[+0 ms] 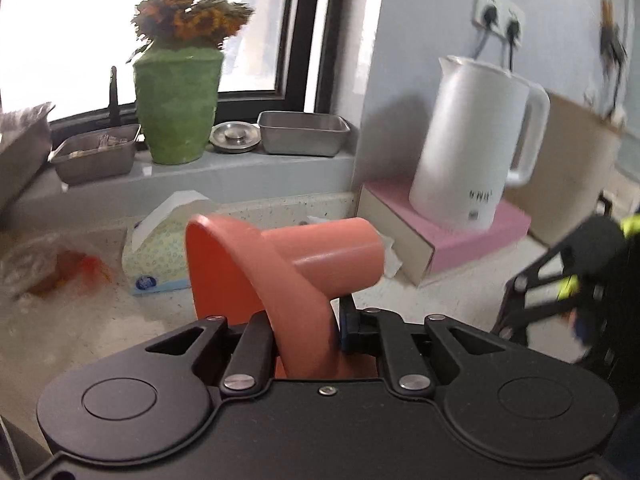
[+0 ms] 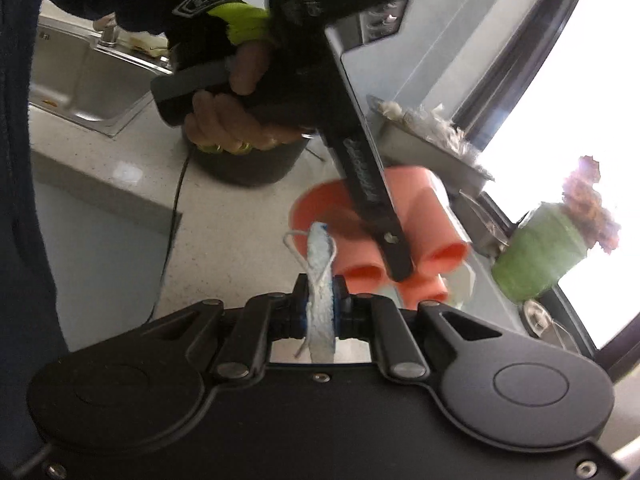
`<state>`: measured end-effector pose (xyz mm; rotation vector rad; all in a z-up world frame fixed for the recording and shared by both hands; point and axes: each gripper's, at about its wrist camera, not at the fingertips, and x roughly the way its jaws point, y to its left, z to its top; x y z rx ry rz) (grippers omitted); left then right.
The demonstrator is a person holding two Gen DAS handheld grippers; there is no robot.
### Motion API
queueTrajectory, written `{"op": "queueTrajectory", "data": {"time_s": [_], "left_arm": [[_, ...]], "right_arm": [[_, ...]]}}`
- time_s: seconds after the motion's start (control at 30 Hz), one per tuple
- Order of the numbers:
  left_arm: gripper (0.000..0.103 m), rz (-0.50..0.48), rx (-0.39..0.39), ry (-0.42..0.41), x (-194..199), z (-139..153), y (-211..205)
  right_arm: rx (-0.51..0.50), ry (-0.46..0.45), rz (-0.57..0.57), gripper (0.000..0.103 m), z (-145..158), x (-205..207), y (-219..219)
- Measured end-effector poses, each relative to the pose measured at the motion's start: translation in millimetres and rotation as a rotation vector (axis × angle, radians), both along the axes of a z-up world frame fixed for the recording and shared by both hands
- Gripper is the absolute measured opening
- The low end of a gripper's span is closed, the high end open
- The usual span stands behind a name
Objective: Clean bowl
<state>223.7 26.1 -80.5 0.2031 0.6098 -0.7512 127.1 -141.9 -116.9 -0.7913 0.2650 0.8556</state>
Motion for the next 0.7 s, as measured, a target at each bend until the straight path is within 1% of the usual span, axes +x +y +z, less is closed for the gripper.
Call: {"op": "queueTrajectory", "data": {"time_s": [0.03,0.1,0.13,0.17,0.27,0.33,0.4,0.47,0.5,0.53,0.63,0.7], "left_arm": [[0.014,-0.027,0.049,-0.023,-0.7,0.3,-3.6],[0.014,-0.122,0.223,-0.096,-6.3,-3.2,-18.7],[0.014,-0.144,0.257,-0.107,-7.5,-5.0,-21.8],[0.014,-0.184,0.337,-0.137,-9.8,-10.3,-29.5],[0.014,-0.268,0.545,-0.229,-17.8,-29.7,-49.2],[0.014,-0.34,0.646,-0.27,-25.0,-43.7,-60.2],[0.014,-0.386,0.695,-0.291,-29.7,-53.1,-65.7],[0.013,-0.464,0.765,-0.319,-38.7,-69.5,-74.4],[0.012,-0.488,0.792,-0.33,-42.0,-78.1,-77.9],[0.011,-0.496,0.803,-0.333,-43.1,-82.8,-78.8],[0.011,-0.523,0.853,-0.365,-47.5,-98.0,-83.0],[0.014,-0.519,0.883,-0.394,-49.3,-105.5,-83.4]], "right_arm": [[-0.005,-0.001,-0.013,0.011,-0.6,-0.4,-2.8],[-0.002,0.007,-0.052,0.011,0.0,1.3,-9.0],[0.0,0.013,-0.072,0.011,0.5,2.5,-12.1],[0.003,0.016,-0.09,0.011,0.6,3.3,-14.6],[0.011,0.016,-0.14,0.011,-1.9,8.1,-20.7],[0.028,0.025,-0.189,0.011,-4.6,14.5,-25.7],[0.082,0.062,-0.264,0.011,-6.2,22.4,-34.1],[0.164,0.128,-0.341,0.012,-6.5,32.9,-42.6],[0.251,0.196,-0.423,0.012,-6.2,42.8,-51.0],[0.321,0.247,-0.489,0.012,-7.5,50.4,-58.2],[0.448,0.342,-0.615,0.012,-13.3,63.7,-74.3],[0.512,0.388,-0.684,0.012,-17.9,70.1,-83.7]]}}
